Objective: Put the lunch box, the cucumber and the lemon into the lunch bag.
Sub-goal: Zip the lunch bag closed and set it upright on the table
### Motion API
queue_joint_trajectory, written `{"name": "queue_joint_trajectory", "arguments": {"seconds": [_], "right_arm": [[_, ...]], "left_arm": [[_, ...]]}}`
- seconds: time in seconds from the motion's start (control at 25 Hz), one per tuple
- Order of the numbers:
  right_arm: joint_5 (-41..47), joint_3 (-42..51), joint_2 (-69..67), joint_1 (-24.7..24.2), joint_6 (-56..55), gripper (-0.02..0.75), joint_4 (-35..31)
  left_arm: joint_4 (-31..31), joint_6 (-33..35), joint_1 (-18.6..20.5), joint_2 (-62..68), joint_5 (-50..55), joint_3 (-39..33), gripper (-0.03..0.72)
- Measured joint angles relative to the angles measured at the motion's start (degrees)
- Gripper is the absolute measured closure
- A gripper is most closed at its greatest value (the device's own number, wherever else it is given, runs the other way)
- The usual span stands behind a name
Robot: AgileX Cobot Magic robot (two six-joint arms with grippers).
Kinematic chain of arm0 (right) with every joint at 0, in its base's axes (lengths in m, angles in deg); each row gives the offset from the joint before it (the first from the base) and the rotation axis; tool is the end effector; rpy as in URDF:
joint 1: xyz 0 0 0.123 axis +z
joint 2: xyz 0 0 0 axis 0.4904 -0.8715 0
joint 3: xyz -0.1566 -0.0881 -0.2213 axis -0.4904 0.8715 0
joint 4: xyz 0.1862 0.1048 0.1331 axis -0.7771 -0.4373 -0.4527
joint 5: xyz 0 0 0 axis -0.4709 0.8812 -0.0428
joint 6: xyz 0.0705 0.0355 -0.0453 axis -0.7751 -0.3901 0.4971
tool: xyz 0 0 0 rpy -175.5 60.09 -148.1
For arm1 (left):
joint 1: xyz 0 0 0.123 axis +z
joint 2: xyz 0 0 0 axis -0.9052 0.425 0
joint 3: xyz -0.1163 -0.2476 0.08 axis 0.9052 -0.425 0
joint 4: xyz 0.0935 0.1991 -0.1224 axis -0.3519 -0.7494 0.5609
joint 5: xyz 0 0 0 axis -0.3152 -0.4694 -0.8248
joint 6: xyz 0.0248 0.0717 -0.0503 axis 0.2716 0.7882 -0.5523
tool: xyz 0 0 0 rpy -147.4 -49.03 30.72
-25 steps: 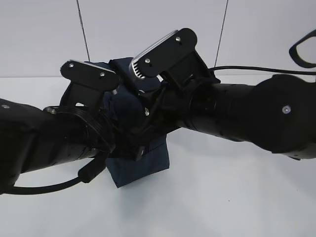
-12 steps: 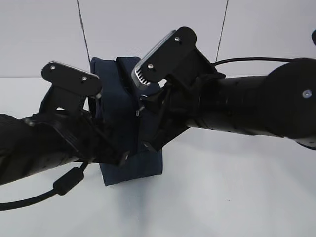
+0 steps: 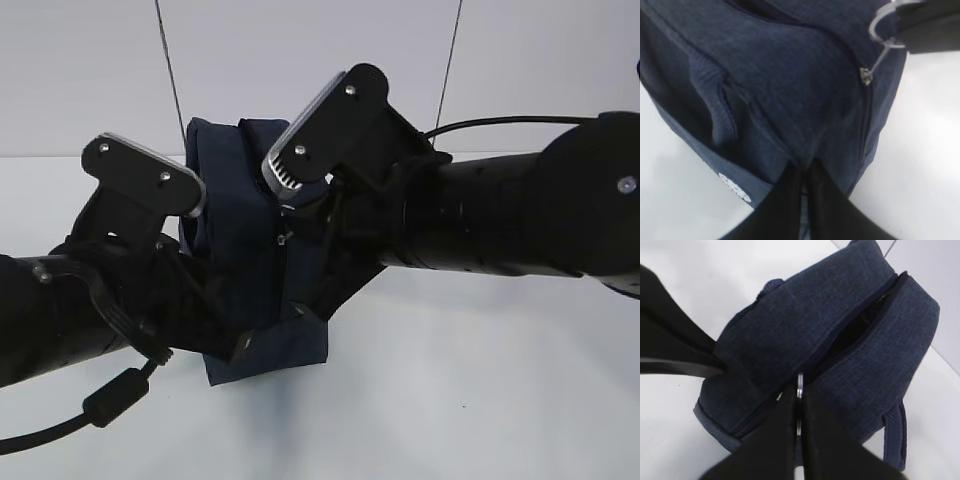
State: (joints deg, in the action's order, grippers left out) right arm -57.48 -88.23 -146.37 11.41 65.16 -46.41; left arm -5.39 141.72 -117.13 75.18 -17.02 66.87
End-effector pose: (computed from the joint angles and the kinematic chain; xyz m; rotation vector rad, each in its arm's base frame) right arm 0.2512 0.2157 0.2490 -1.0845 1.8134 0.1950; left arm 0.1941 -0.1959 0.2026 0.5887 2.1092 -0.1920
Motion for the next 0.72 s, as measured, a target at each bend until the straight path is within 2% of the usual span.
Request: {"name": "queue_joint_trajectory", "arguments": {"seconds": [0.36,0.72], "right_arm": [[2.8,-3.39,0.0,0.0,2.75,0.73,0.21],[3.21,-4.63,0.0,-0.62,3.35,0.73,0.21]], "left_arm": [[-5.69,-2.57,0.0,0.0,0.14,0.0,0.695],[-8.27,-4.95,0.0,-0.26,0.03,-2.0,0.695]]}}
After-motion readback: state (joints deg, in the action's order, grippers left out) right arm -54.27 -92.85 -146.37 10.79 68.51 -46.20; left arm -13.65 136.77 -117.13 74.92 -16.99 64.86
